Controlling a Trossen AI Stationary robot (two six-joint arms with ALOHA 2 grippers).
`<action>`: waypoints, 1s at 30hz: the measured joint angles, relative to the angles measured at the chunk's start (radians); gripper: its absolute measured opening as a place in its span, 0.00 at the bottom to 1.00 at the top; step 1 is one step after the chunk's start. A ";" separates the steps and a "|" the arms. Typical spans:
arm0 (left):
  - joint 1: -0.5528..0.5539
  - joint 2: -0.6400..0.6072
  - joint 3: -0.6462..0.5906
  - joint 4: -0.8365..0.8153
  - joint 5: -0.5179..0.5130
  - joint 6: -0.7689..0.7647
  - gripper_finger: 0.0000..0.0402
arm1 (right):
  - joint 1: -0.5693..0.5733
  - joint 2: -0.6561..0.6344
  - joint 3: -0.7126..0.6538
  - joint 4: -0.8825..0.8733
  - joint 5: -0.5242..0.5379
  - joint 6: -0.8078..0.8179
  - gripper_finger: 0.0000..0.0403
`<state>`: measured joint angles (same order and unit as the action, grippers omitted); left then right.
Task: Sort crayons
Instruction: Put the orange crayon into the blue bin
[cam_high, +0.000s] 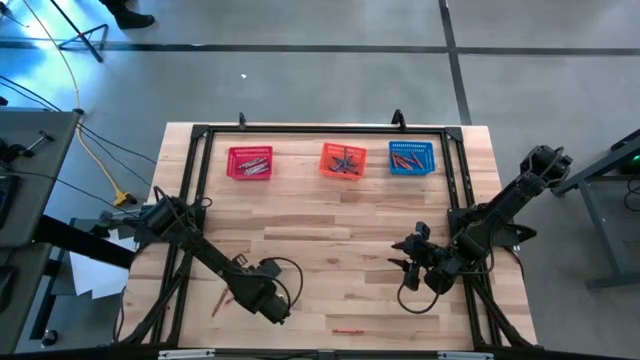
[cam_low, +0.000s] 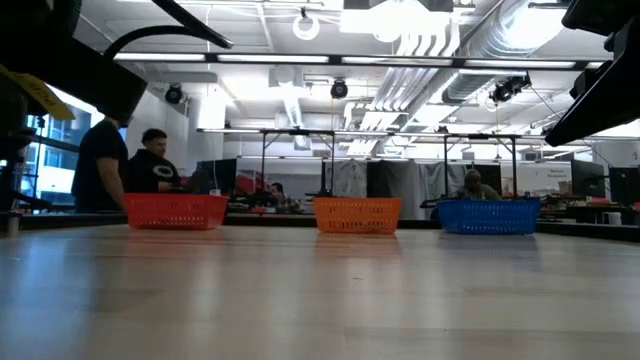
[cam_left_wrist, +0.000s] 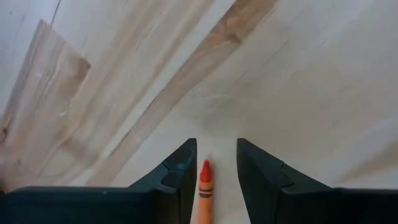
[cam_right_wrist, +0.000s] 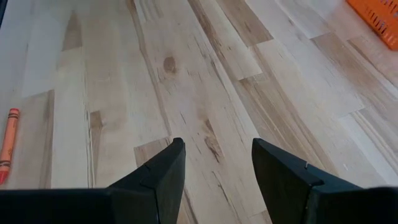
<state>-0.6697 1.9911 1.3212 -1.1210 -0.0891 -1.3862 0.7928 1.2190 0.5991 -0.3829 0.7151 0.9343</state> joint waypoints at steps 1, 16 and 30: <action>0.000 0.000 0.000 -0.001 0.000 0.001 0.25 | 0.000 0.000 0.000 0.000 0.003 0.000 0.45; -0.081 0.000 0.000 -0.042 0.129 -0.099 0.25 | 0.000 0.000 0.000 0.000 0.008 0.000 0.45; -0.168 0.000 0.000 0.004 0.052 -0.145 0.25 | 0.000 0.000 0.000 0.000 0.008 0.000 0.45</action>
<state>-0.8375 1.9911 1.3216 -1.1172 -0.0366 -1.5315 0.7927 1.2190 0.5991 -0.3830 0.7235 0.9340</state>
